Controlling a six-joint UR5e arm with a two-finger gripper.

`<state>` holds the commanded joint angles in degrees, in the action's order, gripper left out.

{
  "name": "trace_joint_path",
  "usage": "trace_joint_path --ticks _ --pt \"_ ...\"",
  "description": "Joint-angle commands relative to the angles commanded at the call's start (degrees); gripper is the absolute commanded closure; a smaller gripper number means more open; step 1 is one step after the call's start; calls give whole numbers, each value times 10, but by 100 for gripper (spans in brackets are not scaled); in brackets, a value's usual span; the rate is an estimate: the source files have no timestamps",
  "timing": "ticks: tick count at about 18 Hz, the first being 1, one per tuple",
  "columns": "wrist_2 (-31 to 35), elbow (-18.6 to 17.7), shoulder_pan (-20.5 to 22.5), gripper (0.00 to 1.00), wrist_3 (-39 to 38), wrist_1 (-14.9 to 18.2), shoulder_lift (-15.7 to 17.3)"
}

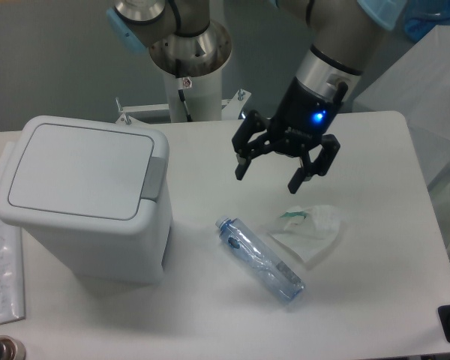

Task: Open the trash can
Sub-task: 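Lower the gripper over the grey button on the trash can lid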

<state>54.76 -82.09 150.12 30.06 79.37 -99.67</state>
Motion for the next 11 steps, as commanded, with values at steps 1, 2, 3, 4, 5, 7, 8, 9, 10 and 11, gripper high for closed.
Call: trace_joint_path --ticks 1,2,3,4,5,7,8,9,10,11 --pt "-3 -5 -4 0 0 -4 -1" --pt "-15 -11 -8 0 -1 -17 -1" --pt "-25 -13 -13 0 -4 -27 0" --pt "-26 -16 -15 0 -13 -32 0" --pt "-25 -17 -17 0 -24 -33 0" --pt "-25 -18 -28 0 -28 -35 0" --pt "-24 -18 -33 0 -28 -35 0" --pt "-23 -21 -39 0 -28 -35 0" --pt "-22 -25 -43 0 -27 -35 1" --pt "-21 -29 -44 0 -26 -36 5"
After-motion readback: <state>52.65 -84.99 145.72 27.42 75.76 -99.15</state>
